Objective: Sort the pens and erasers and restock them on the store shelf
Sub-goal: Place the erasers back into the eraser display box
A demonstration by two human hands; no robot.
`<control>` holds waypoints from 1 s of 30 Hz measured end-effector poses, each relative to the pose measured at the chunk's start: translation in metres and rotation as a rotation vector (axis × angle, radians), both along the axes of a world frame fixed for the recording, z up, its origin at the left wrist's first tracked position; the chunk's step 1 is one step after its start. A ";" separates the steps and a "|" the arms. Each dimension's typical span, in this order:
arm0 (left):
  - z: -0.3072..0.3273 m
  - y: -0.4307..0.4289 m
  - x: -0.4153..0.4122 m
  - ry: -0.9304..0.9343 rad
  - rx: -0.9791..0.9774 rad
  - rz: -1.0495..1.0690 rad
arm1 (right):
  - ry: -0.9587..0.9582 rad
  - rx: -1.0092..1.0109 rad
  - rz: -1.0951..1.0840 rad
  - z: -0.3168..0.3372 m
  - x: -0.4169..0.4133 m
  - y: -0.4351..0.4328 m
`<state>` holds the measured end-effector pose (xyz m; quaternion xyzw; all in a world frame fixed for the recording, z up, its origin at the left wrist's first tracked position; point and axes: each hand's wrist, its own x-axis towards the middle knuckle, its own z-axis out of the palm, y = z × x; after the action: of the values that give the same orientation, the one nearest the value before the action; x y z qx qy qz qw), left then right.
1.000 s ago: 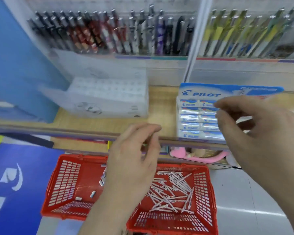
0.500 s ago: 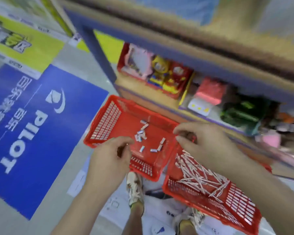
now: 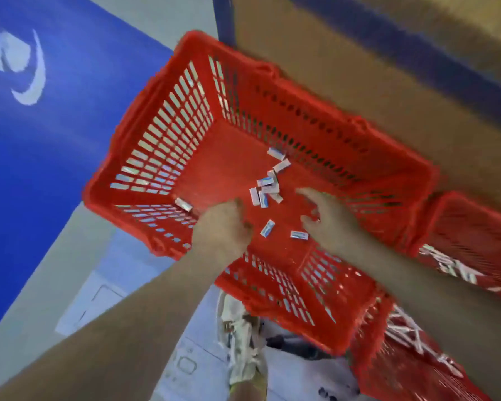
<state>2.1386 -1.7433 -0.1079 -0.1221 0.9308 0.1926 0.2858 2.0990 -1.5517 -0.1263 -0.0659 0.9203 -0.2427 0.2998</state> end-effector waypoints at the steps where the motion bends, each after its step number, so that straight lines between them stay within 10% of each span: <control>1: -0.021 0.000 -0.006 -0.042 -0.022 -0.003 | 0.006 0.024 0.010 -0.019 -0.005 -0.004; 19: -0.172 0.000 -0.067 0.178 -0.002 0.035 | 0.225 0.194 0.181 -0.152 -0.025 -0.044; 30: -0.181 0.016 -0.084 0.242 0.053 -0.072 | -0.477 -0.697 -1.180 -0.114 -0.054 -0.036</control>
<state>2.0549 -1.7274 -0.2888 -0.0570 0.9568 0.2201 0.1811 2.0453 -1.5878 -0.2400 0.4045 0.5813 -0.6510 0.2731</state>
